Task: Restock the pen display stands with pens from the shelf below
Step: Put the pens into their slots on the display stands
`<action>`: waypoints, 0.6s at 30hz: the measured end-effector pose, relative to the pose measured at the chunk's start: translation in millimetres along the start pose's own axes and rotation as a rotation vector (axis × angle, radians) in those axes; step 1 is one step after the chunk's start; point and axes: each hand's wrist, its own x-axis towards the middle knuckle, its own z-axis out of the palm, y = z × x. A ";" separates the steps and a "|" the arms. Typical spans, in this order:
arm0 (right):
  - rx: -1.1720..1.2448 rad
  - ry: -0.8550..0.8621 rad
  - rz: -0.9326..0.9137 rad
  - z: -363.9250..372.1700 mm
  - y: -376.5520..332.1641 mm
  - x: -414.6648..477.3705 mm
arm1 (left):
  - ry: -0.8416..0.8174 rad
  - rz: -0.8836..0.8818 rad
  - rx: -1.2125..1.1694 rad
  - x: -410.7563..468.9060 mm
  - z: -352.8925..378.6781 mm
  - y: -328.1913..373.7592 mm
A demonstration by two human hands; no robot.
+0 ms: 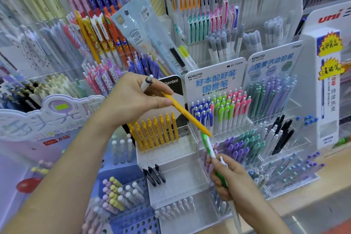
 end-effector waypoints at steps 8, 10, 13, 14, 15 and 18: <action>0.189 0.086 -0.033 -1.3 -4.1 0.3 | 0.013 0.039 0.612 16.4 23.1 -26.5; 0.191 0.081 -0.036 -1.7 -3.1 -0.2 | -0.014 0.074 0.703 18.6 32.7 -28.1; 0.184 0.065 -0.037 -3.3 -2.4 -1.3 | -0.020 0.121 0.761 22.4 41.6 -28.5; 0.183 0.063 -0.036 -4.0 -2.5 -1.7 | -0.027 0.126 0.788 24.0 43.6 -28.6; 0.184 0.060 -0.036 -4.3 -2.9 -2.2 | -0.038 0.124 0.819 25.4 45.1 -28.7; 0.193 0.046 -0.036 -4.3 -3.8 -3.3 | -0.076 0.116 0.889 30.1 50.5 -32.4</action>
